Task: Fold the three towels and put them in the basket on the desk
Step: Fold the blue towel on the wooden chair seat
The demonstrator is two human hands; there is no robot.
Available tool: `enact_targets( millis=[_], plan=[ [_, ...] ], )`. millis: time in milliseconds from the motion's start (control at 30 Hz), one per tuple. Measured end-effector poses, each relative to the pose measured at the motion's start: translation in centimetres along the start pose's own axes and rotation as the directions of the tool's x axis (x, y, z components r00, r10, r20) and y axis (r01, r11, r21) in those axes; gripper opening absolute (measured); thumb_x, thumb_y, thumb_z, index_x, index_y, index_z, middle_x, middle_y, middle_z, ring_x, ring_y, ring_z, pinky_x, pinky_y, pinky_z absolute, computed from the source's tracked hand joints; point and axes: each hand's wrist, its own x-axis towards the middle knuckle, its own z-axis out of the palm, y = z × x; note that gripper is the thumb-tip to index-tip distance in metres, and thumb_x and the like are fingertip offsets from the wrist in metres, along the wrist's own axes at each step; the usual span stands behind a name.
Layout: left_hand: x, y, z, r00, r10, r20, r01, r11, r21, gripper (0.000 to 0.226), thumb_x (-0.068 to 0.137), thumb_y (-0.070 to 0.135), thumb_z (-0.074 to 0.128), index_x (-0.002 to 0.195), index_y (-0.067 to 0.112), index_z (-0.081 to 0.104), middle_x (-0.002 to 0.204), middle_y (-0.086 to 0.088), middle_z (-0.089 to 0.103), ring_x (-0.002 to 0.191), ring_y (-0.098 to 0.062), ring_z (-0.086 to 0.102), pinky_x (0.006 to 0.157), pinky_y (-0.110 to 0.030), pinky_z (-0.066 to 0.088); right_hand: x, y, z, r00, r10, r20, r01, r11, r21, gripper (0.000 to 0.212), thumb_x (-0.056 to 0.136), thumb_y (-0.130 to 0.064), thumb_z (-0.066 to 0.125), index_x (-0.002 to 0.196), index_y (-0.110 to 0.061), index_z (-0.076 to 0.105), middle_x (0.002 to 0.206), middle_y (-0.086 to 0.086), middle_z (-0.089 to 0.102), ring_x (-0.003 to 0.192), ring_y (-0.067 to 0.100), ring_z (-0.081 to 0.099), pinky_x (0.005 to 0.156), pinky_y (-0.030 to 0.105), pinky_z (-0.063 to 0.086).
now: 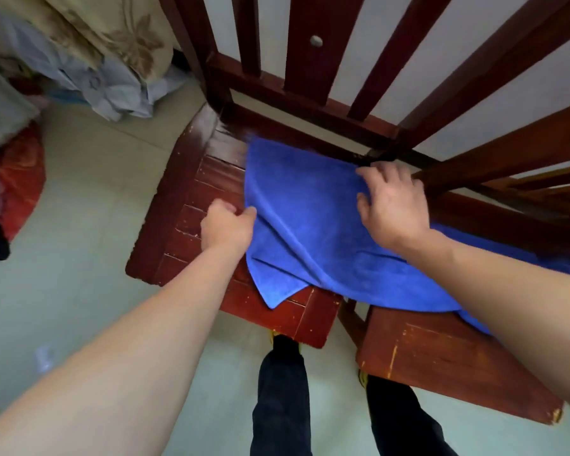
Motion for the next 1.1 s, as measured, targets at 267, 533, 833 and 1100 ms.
enact_targets(
  millis=[267, 533, 833, 1100],
  plan=[
    [-4.7, -7.4, 2.5, 0.931, -0.248, 0.268, 0.198, 0.96, 0.198, 0.026, 0.064, 0.034, 0.067, 0.062, 0.013, 0.052, 0.082, -0.013, 0.07, 0.075, -0.033, 0.067, 0.069, -0.033, 0.055, -0.8, -5.2, 4.0, 0.842, -0.31, 0.44, 0.391, 0.914, -0.104, 0.07, 0.092, -0.013, 0.045, 0.155, -0.019, 0.015, 0.164, 0.009, -0.001, 0.15, 0.025, 0.006, 0.106, 0.043, 0.035],
    [2.4, -9.4, -7.1, 0.974, -0.224, 0.026, 0.207, 0.931, 0.3, 0.021, 0.071, 0.017, 0.071, 0.067, 0.016, 0.05, 0.085, -0.014, 0.065, 0.077, -0.031, 0.057, 0.065, -0.03, 0.041, 3.6, -8.8, 3.5, 0.834, -0.271, 0.481, 0.376, 0.916, -0.137, 0.077, 0.093, -0.014, 0.042, 0.155, -0.02, -0.002, 0.162, 0.007, -0.016, 0.15, 0.023, -0.009, 0.114, 0.044, 0.024],
    [2.3, -5.3, -7.8, 0.921, 0.388, 0.038, -0.338, 0.747, 0.572, 0.04, 0.077, 0.02, 0.066, 0.115, 0.016, 0.056, 0.114, -0.012, 0.052, 0.107, -0.033, 0.049, 0.085, -0.043, 0.041, 3.5, -10.0, 3.3, 0.914, -0.307, 0.265, 0.321, 0.947, -0.009, 0.068, 0.086, -0.012, 0.058, 0.149, -0.017, 0.034, 0.16, 0.017, 0.018, 0.147, 0.034, 0.018, 0.102, 0.049, 0.037],
    [-0.1, -2.7, -3.5, 0.86, 0.302, 0.411, -0.51, 0.523, 0.683, 0.068, 0.093, 0.035, 0.048, 0.151, 0.02, 0.018, 0.161, -0.011, 0.001, 0.145, -0.032, 0.009, 0.107, -0.042, 0.03, -4.7, -5.0, 4.4, 0.913, -0.16, 0.376, 0.173, 0.985, -0.001, 0.072, 0.077, -0.014, 0.064, 0.146, -0.019, 0.041, 0.157, 0.018, 0.026, 0.144, 0.037, 0.029, 0.092, 0.046, 0.046]
  ],
)
